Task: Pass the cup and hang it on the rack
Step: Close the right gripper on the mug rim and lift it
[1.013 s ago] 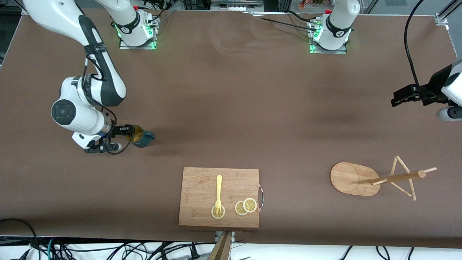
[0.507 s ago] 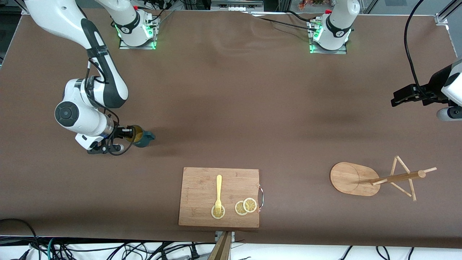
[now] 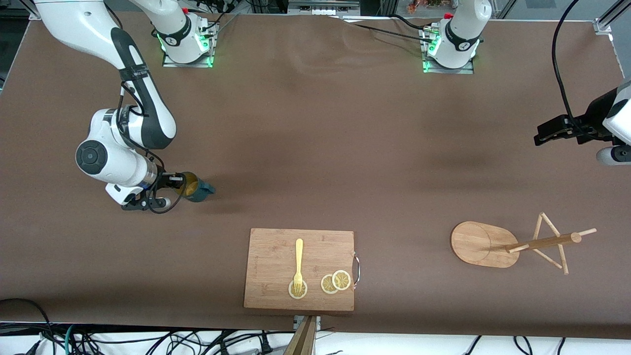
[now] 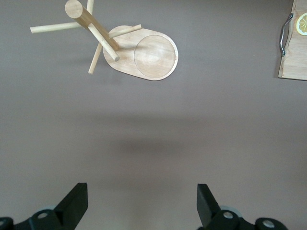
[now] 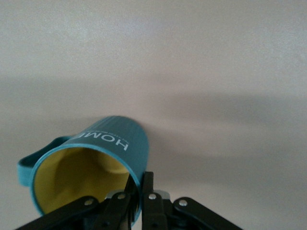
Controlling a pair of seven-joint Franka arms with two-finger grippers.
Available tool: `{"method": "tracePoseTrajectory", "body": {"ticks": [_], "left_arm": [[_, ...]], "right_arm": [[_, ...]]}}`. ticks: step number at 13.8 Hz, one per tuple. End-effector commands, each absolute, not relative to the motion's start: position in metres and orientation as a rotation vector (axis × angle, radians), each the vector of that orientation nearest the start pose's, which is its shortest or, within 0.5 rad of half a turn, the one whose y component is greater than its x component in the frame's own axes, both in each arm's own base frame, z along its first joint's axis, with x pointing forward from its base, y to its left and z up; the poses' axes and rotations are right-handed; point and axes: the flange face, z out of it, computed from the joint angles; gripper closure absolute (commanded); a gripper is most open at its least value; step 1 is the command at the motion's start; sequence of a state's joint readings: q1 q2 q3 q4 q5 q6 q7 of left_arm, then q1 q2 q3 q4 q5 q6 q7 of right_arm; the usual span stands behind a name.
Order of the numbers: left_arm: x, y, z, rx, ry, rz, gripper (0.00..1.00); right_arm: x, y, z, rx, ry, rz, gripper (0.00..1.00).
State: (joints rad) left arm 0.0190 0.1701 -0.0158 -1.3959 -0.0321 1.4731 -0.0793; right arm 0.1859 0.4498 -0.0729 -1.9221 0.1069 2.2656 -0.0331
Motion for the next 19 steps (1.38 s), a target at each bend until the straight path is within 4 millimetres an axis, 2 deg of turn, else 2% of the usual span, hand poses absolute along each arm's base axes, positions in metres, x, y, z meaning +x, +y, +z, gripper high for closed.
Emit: {"method": "tracePoseTrajectory", "body": {"ticks": [1,3,7,8,11,13,17,19], "left_arm": [[0.597,-0.003,0.602,-3.184,-0.145,0.138,0.00],[0.597,-0.003,0.602,-3.183,-0.145,0.138,0.00],[0.597,-0.003,0.602,-3.183,-0.145,0.138,0.00],[0.597,-0.003,0.602,-3.183,-0.145,0.138,0.00],[0.597,-0.003,0.603,-3.183,-0.145,0.135,0.00],[0.597,-0.004,0.602,-3.183,-0.143,0.138,0.00],[0.598,-0.002,0.601,-3.184,-0.148,0.140,0.00],[0.599,-0.004,0.600,-3.184,-0.143,0.143,0.00]], "right_arm": [[0.611,0.079,0.251,-3.079,-0.124,0.150,1.00],[0.611,0.096,0.260,-3.066,-0.150,0.137,1.00],[0.607,0.152,0.279,-3.021,-0.268,0.101,1.00],[0.607,0.172,0.288,-3.019,-0.235,0.102,1.00],[0.601,0.248,0.318,-3.036,-0.145,0.138,0.99],[0.595,0.301,0.327,-3.049,-0.086,0.164,0.99],[0.572,0.416,0.326,-3.072,0.121,0.230,1.00],[0.552,0.477,0.321,-3.072,0.225,0.232,1.00]]}}
